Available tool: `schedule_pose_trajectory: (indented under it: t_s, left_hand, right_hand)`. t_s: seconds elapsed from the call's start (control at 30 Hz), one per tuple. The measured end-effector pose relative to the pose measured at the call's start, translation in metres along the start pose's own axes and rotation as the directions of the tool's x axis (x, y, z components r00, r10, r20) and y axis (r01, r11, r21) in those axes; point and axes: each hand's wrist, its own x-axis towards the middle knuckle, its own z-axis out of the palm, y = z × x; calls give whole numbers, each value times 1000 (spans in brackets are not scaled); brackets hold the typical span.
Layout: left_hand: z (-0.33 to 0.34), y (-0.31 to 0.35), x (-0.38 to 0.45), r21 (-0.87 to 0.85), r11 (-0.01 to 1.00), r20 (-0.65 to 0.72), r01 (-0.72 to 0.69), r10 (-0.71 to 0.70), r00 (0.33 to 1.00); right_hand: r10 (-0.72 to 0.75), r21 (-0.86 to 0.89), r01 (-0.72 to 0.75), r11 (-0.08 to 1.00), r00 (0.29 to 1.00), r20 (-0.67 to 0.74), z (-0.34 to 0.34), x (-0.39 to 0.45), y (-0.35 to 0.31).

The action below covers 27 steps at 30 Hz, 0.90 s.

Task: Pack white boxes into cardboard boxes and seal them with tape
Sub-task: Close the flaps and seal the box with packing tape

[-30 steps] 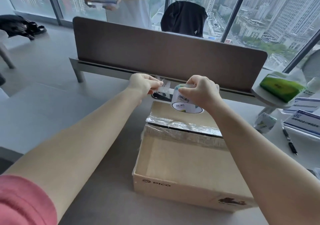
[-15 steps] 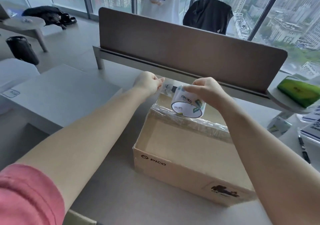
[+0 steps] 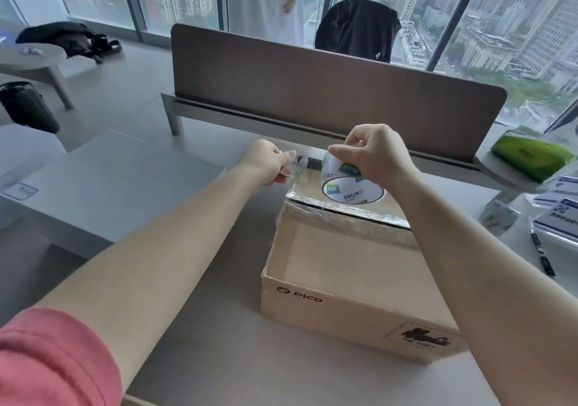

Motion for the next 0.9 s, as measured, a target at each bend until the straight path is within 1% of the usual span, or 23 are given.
schedule_pose_trajectory:
  t_s: [0.1, 0.27, 0.4, 0.5, 0.63, 0.77, 0.9]
  left_hand:
    - [0, -11, -6, 41, 999, 38, -19, 18, 999]
    - [1, -30, -13, 172, 982, 22, -74, 71, 997]
    - [-2, -40, -10, 218, 971, -11, -98, 103, 995]
    - [0, -46, -6, 190, 976, 8, -108, 108, 994]
    - [14, -59, 1, 109, 993, 37, -44, 40, 999]
    - [20, -71, 9, 59, 998, 39, 29, -31, 999]
    - [28, -81, 14, -68, 990, 71, 125, -120, 990]
  right_hand:
    - [29, -133, -23, 991, 998, 48, 5, -5, -6]
    - [103, -269, -73, 960, 990, 99, 14, -13, -15]
    - [158, -435, -99, 895, 982, 103, 18, -15, -22]
    - [187, -513, -109, 852, 977, 103, 22, -13, -23]
    - [223, -578, -119, 807, 969, 111, 30, -11, -21]
    - [239, -579, -134, 804, 965, 108, 38, -7, -20]
    - [272, -551, -165, 818, 955, 116, 40, -6, -16]
